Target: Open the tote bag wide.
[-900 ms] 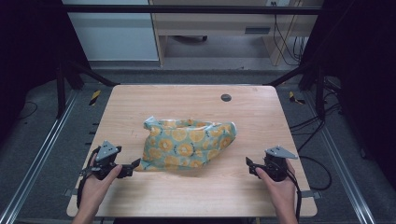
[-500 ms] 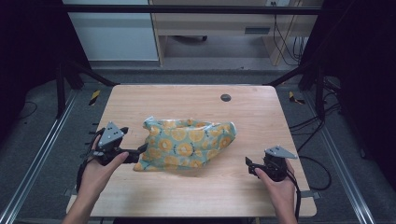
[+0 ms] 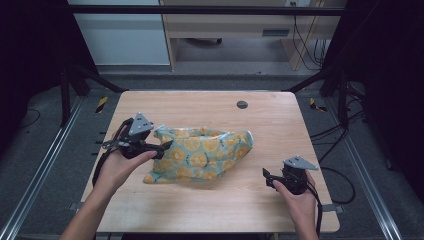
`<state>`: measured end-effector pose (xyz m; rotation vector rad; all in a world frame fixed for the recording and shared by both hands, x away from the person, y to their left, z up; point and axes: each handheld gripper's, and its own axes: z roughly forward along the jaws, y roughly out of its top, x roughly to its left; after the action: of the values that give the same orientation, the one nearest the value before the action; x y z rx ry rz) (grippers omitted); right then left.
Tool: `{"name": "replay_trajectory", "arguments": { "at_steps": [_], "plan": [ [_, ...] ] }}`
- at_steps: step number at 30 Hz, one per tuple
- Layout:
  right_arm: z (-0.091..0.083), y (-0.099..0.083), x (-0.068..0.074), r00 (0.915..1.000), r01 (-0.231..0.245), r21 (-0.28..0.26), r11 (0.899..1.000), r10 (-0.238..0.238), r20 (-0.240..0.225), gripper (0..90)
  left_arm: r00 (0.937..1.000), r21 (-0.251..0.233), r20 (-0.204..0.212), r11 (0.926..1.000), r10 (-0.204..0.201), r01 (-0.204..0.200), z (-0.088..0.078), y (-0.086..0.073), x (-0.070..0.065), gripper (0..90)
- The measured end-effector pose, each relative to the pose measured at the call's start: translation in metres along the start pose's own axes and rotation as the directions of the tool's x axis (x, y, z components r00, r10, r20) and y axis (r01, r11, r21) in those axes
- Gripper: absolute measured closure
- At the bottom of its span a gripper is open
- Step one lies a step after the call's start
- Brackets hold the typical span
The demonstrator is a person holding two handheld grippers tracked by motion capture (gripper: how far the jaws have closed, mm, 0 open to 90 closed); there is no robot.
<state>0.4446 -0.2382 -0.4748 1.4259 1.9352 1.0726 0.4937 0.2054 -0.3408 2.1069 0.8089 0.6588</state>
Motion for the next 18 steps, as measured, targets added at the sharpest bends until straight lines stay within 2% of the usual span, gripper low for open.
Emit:
{"name": "replay_trajectory", "arguments": {
  "at_steps": [2,4,5,8,11,13,15,17,18],
  "plan": [
    [0.0,0.0,-0.001,1.0,0.006,-0.003,1.0,-0.006,0.002,14.5,1.0,0.008,-0.001,1.0,-0.001,0.001,0.003,0.002,0.001,12.9],
    [0.0,0.0,-0.001,1.0,0.005,-0.004,1.0,-0.005,0.002,14.4,0.9996,0.022,0.029,0.9998,-0.004,0.003,0.01,0.005,0.001,11.3],
    [0.0,0.0,-0.001,1.0,0.005,-0.004,1.0,-0.005,0.002,14.4,0.9996,0.022,0.029,0.9998,-0.004,0.003,0.01,0.005,0.001,10.3],
    [0.001,0.0,0.0,0.9999,0.01,-0.004,1.0,-0.01,0.002,14.2,0.9982,0.067,0.061,0.9978,-0.003,-0.001,0.023,0.005,0.001,8.3],
    [0.001,0.001,0.001,1.0,0.005,-0.001,1.0,-0.005,-0.006,14.1,0.9977,0.08,0.067,0.9968,-0.003,-0.003,0.028,0.004,0.0,7.4],
    [0.0,0.001,0.001,1.0,0.005,-0.004,1.0,-0.005,-0.007,14.0,0.9962,0.099,0.086,0.9951,-0.009,0.0,0.035,0.002,-0.002,7.4],
    [0.001,0.001,0.001,1.0,0.005,-0.003,1.0,-0.005,-0.008,13.9,0.9962,0.109,0.087,0.994,-0.004,-0.006,0.036,0.001,-0.003,10.4],
    [0.001,0.001,0.001,0.9999,0.01,-0.007,1.0,-0.01,-0.005,13.9,0.995,0.124,0.1,0.9922,0.002,-0.014,0.039,0.0,-0.006,11.0],
    [0.001,0.001,0.001,0.9999,0.01,-0.008,1.0,-0.01,-0.005,13.8,0.9935,0.127,0.114,0.9918,-0.001,-0.014,0.04,-0.001,-0.008,14.4]
  ]
}}
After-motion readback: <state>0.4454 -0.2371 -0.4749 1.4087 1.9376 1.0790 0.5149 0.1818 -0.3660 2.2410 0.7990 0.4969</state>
